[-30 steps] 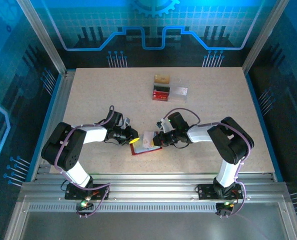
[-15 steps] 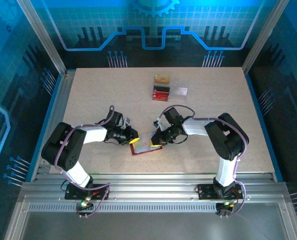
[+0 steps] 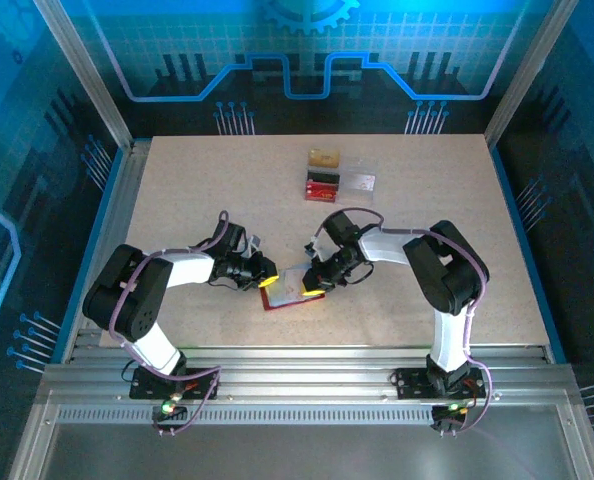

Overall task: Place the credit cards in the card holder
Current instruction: Insert the credit card into the card slot.

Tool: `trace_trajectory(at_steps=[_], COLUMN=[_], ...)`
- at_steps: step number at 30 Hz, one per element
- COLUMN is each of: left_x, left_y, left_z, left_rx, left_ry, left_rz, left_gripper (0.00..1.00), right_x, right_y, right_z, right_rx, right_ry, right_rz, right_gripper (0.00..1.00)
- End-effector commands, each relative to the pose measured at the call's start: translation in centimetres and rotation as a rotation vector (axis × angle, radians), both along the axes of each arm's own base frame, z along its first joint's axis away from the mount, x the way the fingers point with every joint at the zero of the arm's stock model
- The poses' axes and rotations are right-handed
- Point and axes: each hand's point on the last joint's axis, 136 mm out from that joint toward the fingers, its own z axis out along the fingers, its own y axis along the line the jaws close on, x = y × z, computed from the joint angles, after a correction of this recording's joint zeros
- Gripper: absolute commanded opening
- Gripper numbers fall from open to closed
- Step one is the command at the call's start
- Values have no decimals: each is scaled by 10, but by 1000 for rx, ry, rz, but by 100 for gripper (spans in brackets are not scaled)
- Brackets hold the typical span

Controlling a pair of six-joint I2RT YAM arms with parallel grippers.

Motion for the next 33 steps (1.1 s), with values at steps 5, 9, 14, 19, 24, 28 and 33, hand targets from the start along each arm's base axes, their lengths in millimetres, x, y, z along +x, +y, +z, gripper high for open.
trace_trajectory(at_steps=[5,9,14,19,24,28,33], left_x=[-24,-24,-25,-25,-25,-25,-25], left_y=[22,21,20,19,18,17,16], left_z=[-36,-36,-37,-34,-33,-31,-28], left_rx=[149,148,147,142,140,134,134], left_ry=[114,114,115,110,107,104,95], left_rz=[12,12,8,6,4,1,-1], left_gripper=[17,17,17,17,17,17,17], right_x=[-11,-16,-17,-11,-4,-2,-6], right_y=[-9,-8,-10,-9,-5,-1,-2], right_z=[-9,-11,-11,-13,-8,-7,-13], right_rx=[-62,-62,-66,-94,-95,-102,-122], right_ry=[89,101,100,79,60,60,78], right_rz=[49,58,73,95,113,136,157], right_gripper=[0,0,0,0,0,0,0])
